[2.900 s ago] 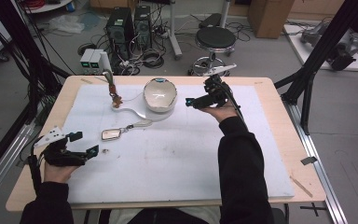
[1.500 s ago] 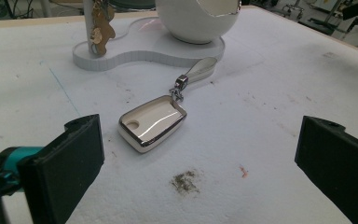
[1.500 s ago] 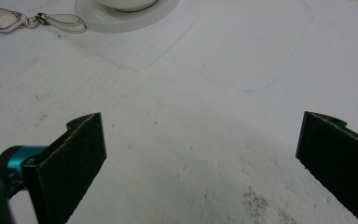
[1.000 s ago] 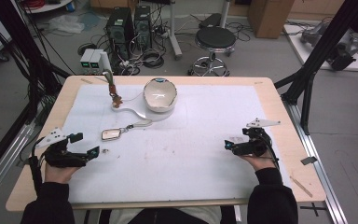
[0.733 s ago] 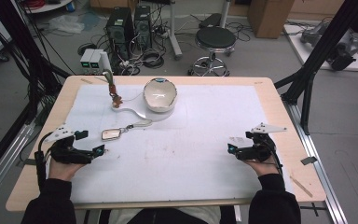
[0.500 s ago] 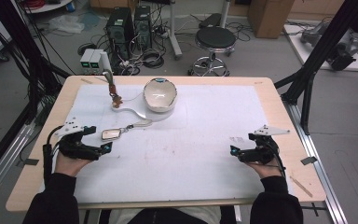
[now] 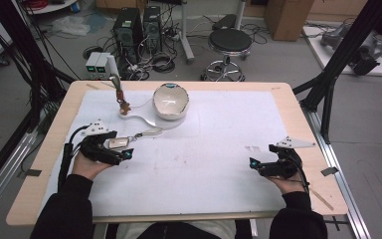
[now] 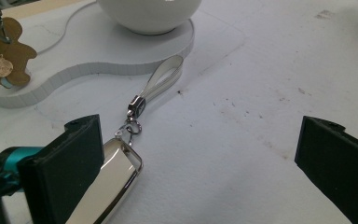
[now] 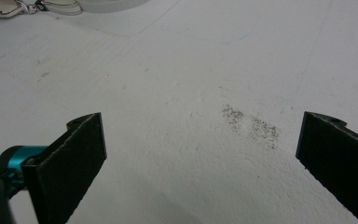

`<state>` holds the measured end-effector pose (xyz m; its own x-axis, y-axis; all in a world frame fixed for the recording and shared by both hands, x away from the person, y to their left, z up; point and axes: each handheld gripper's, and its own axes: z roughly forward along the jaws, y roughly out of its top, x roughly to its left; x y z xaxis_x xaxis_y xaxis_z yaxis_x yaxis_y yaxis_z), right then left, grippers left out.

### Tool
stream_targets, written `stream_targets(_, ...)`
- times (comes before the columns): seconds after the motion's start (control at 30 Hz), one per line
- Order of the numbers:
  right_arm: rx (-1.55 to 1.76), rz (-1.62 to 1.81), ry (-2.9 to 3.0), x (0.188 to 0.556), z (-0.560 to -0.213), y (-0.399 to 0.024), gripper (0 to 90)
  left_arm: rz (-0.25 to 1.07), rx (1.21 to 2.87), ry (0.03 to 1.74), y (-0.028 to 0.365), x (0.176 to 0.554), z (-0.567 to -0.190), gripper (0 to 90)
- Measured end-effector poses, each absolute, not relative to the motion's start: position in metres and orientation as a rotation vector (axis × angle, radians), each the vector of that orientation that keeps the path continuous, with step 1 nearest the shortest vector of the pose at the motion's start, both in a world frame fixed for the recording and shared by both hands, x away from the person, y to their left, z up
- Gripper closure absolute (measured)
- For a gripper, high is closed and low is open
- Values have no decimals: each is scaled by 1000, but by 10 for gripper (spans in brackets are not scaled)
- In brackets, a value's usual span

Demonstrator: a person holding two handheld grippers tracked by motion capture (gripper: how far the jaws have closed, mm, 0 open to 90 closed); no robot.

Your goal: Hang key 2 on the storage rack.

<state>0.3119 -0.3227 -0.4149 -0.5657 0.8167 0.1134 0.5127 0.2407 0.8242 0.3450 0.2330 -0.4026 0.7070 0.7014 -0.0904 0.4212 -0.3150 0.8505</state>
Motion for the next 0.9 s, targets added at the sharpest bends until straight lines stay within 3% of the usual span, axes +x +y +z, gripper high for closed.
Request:
stream_targets(0.73, 1280, 1254, 2201, 313, -416, -323, 6, 316, 2139, 837, 215, 391, -391, 56)
stream_targets(0.9, 1288, 1260, 2210, 314, -416, -324, 6, 249, 2133, 841, 216, 403, -392, 56)
